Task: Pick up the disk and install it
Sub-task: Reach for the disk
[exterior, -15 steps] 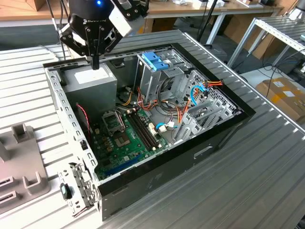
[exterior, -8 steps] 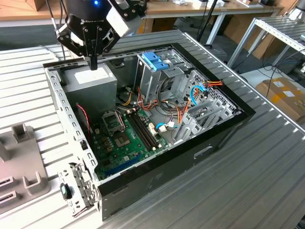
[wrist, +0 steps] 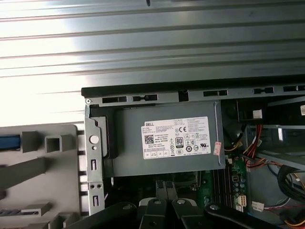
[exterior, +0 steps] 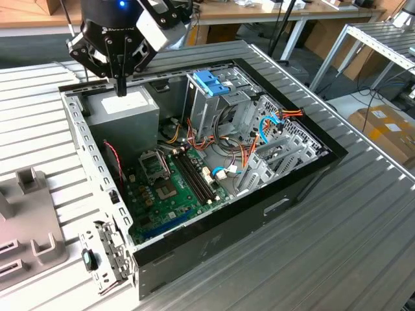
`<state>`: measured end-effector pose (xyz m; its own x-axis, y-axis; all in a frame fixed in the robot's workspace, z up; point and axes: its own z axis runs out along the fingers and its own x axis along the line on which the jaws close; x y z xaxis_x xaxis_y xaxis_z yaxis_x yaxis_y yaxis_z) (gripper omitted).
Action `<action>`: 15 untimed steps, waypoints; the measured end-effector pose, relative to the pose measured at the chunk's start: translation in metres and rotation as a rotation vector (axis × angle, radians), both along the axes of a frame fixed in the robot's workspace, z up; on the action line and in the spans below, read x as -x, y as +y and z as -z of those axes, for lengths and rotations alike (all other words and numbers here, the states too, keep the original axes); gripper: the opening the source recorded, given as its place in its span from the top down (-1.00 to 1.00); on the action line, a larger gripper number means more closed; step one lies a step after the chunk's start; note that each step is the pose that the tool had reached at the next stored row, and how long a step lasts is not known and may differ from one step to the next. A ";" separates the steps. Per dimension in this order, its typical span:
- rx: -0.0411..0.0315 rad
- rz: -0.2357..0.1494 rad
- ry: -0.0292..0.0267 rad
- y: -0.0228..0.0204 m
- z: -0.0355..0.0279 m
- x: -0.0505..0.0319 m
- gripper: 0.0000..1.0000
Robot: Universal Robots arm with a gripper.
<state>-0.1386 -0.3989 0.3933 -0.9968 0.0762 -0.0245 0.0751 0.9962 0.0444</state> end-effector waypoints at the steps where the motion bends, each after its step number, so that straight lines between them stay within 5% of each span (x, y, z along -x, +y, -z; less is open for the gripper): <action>1: 0.0000 0.000 0.0000 0.0000 0.0000 0.0019 0.79; 15: 0.0000 0.000 0.0000 0.0000 0.0000 0.0271 0.79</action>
